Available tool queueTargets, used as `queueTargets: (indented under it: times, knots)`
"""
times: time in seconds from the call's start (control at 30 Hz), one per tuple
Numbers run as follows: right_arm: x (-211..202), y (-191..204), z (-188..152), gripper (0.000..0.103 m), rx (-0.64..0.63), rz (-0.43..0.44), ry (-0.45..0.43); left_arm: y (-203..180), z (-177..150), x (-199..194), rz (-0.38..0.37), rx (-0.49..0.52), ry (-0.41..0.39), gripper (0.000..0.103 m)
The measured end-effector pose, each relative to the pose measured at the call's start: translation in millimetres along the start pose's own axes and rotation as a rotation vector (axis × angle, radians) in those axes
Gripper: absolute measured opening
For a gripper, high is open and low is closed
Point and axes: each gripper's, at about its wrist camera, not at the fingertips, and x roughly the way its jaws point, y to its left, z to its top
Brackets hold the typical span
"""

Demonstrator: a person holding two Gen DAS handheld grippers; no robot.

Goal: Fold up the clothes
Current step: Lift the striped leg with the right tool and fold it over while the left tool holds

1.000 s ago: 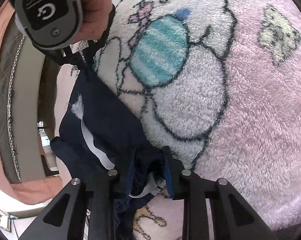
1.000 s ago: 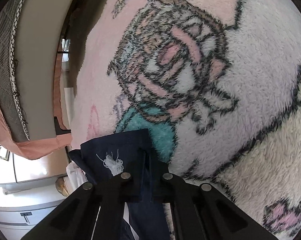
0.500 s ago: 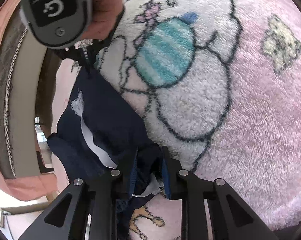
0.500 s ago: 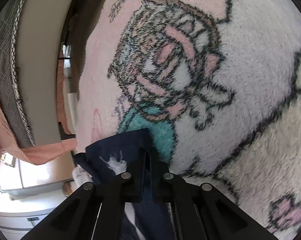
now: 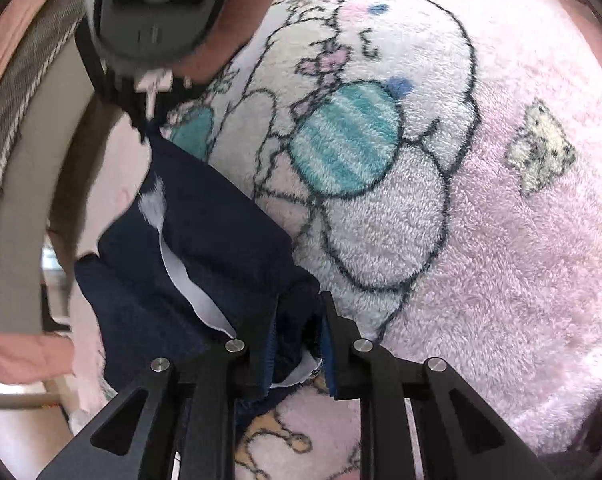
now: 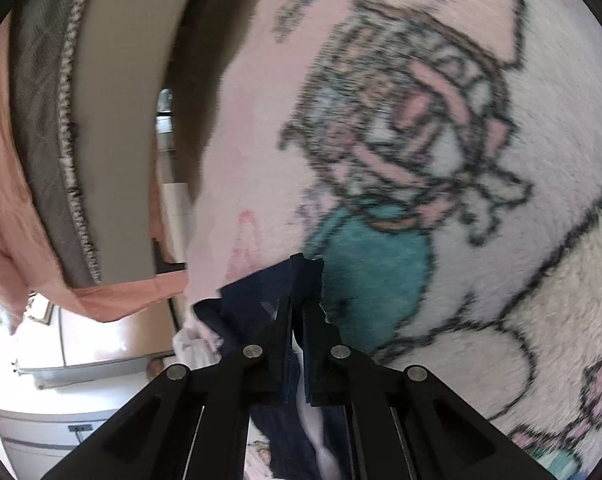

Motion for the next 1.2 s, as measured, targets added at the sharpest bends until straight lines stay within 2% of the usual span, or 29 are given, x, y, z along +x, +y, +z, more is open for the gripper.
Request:
queueTargets:
  times: [0.23, 0.47, 0.67, 0.93, 1.07, 1.2]
  knots:
    - [-5.0, 22.4, -3.4, 0.001, -0.019, 0.038, -0.007, 22.0, -7.4, -6.3, -0.073, -0.136, -0.007, 0.017]
    - [2.1, 52.1, -10.5, 0.001, -0.058, 0.062, 0.007, 36.8, -19.2, -18.6, -0.079, -0.246, -0.015, 0.017]
    - [11.8, 90.0, -20.1, 0.001, -0.128, 0.066, 0.038, 60.8, -38.2, -22.6, -0.117, -0.403, -0.004, 0.017]
    - [37.6, 128.3, -38.6, 0.001, -0.197, 0.066, 0.092, 95.8, -66.5, -19.8, -0.21, -0.645, 0.013, 0.017]
    - [53.9, 146.2, -47.6, 0.001, -0.223, 0.07, 0.12, 109.5, -85.1, -17.2, -0.306, -0.786, 0.01, 0.017]
    - [69.7, 161.2, -52.6, 0.001, -0.256, 0.072, 0.149, 123.2, -113.6, -8.4, -0.458, -0.986, 0.015, 0.017]
